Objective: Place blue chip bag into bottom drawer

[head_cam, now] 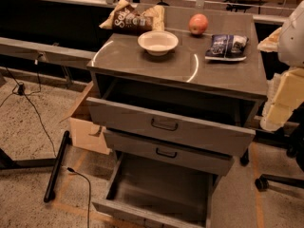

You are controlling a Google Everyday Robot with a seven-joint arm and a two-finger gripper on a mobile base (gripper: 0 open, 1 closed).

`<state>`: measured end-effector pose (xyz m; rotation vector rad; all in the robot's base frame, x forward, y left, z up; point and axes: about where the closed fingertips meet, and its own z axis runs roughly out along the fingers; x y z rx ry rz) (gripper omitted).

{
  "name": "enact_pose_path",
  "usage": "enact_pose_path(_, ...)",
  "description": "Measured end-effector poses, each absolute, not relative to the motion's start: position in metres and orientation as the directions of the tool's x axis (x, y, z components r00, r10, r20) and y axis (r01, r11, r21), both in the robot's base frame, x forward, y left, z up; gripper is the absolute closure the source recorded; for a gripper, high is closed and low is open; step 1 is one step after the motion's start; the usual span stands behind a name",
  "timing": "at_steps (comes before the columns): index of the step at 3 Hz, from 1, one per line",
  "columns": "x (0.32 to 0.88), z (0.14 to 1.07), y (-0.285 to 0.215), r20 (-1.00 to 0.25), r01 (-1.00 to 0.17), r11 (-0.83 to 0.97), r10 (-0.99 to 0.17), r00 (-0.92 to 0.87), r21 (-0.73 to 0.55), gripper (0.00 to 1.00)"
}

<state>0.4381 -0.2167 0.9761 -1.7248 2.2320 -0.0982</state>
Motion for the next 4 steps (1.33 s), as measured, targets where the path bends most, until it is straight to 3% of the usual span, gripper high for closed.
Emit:
enact_pose_path(2,0.440,0.981,-0.221,-0.241,-0.913,0.309,-0.939,-0.247,-0.265,0.00)
enact_pose_path(3,0.451,0.974,-0.257,-0.364,-0.817,0.512,-0.838,-0.407,-0.266,0.00)
enact_pose_path(4,0.483,0.973,-0.307,-0.536,-0.646,0.723,-0.656,-0.530,-0.246,0.00)
